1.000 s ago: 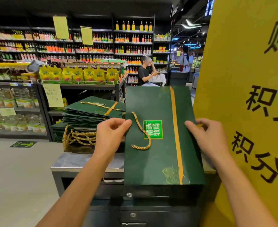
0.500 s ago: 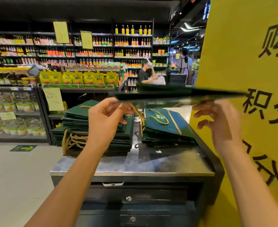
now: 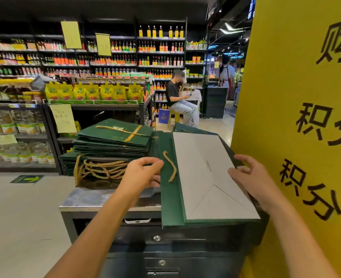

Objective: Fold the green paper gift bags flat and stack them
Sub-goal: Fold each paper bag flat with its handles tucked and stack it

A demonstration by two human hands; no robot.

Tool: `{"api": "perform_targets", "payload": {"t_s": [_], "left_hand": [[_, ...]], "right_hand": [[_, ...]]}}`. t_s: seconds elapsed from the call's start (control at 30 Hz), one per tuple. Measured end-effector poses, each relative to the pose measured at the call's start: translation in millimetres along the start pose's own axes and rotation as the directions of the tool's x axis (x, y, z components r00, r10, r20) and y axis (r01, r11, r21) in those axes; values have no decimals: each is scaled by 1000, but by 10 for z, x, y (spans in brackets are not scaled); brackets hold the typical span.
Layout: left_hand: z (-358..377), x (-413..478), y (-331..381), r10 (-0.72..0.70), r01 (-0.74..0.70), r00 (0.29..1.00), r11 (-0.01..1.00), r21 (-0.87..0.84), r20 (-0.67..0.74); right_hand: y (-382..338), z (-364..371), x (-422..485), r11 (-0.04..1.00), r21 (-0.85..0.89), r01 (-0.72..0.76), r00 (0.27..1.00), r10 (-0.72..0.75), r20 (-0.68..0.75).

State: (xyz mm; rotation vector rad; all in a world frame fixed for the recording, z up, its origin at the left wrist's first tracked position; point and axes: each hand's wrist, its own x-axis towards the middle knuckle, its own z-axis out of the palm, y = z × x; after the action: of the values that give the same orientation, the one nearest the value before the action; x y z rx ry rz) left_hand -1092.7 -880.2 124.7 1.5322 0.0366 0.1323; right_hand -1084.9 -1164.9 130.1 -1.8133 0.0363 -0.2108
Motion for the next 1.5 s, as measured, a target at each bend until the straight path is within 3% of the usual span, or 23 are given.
{"api": "perform_targets", "payload": {"t_s": [0.17, 0.33, 0.4, 0.5, 0.57, 0.8, 0.97, 1.1, 1.3, 1.5], "left_hand": [[19, -29, -173, -78, 84, 986, 996, -34, 144], [55, -20, -194, -91, 79, 976, 995, 68, 196], [73, -19, -213, -83, 64, 977, 992, 104, 195], [65, -11, -245, -54, 32, 980, 992, 121, 192], [48, -11, -270, -27, 3, 982, 992, 127, 186], [-21, -1, -345, 44, -64, 985, 992, 112, 166], [-21, -14, -347, 56, -74, 980, 993, 88, 190], [-12, -11, -359, 28, -48, 979, 995, 91, 204], [15, 3, -356, -3, -26, 977, 991, 133, 213], [17, -5, -332, -16, -12, 976, 992, 129, 216]], "right_hand": [[177, 41, -23, 957, -289, 7, 1000, -3, 15], [195, 204, -11, 796, -594, 113, 983, -175, -48], [125, 354, -21, 810, -542, 223, 956, -291, -42], [-78, 693, -79, 888, -341, 309, 951, -296, 91], [-169, 939, -71, 883, -320, 342, 939, -313, 140], [-383, 1390, 148, 729, -626, 276, 961, -219, 168], [-377, 1308, 224, 758, -576, 306, 948, -185, 259], [-264, 1166, 206, 863, -402, 305, 919, -156, 362], [-95, 1087, 89, 970, -157, 186, 922, -117, 368], [-88, 977, 24, 983, -30, 181, 911, -157, 381]]}}
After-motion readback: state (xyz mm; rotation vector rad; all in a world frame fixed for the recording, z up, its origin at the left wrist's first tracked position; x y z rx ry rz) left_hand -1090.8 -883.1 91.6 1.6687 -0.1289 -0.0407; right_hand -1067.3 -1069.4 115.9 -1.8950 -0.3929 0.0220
